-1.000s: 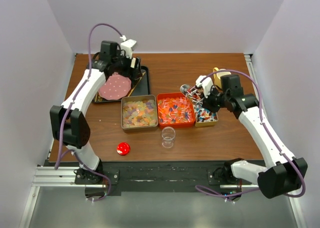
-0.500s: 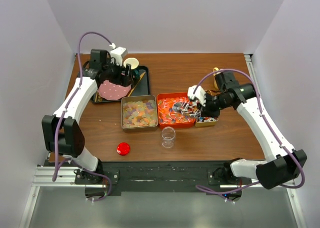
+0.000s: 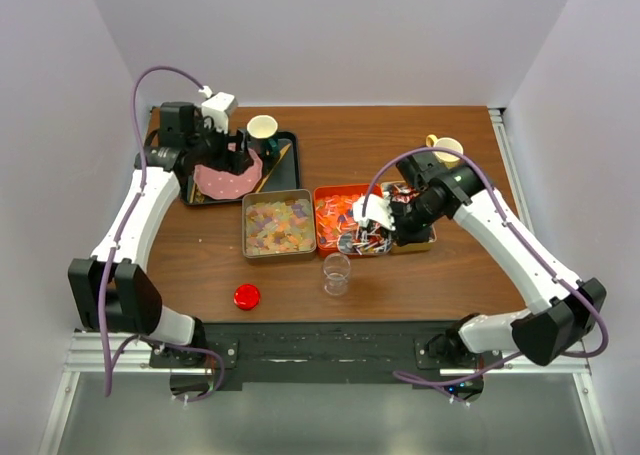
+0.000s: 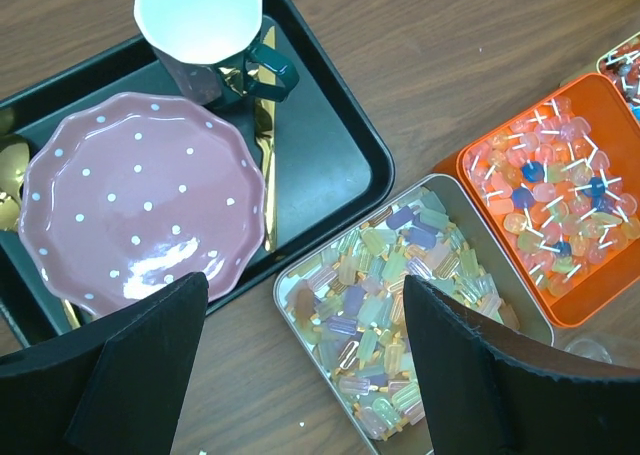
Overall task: Pack the candies
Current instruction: Place the fake candies in the packing bottle.
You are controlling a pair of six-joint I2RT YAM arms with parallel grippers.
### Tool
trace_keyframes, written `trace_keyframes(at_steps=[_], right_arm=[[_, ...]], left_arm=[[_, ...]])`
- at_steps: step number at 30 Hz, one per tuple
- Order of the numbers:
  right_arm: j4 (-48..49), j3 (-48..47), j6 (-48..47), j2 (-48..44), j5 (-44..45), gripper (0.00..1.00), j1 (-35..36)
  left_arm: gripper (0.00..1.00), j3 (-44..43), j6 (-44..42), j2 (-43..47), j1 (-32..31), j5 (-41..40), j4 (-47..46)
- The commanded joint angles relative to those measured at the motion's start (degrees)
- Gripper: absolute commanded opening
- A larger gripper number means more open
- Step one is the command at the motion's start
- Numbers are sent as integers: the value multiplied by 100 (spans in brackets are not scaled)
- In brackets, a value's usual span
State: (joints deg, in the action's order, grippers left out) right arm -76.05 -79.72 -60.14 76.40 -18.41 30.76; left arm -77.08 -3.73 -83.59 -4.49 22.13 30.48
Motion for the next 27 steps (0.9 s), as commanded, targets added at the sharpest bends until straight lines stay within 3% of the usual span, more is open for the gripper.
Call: trace_keyframes(at_steps=[1,10,27], right_arm=[[-410,-324,-182,68,584,0,271],[-507,-395,-173,349,1551,0,800],[-727,-430,-226,428,1946,0,1142]], left_arm=[[84,105,-76,282,106,-33,-209],[84,316,56,519,229,11,-306],[84,492,223,686,352,204,-411]])
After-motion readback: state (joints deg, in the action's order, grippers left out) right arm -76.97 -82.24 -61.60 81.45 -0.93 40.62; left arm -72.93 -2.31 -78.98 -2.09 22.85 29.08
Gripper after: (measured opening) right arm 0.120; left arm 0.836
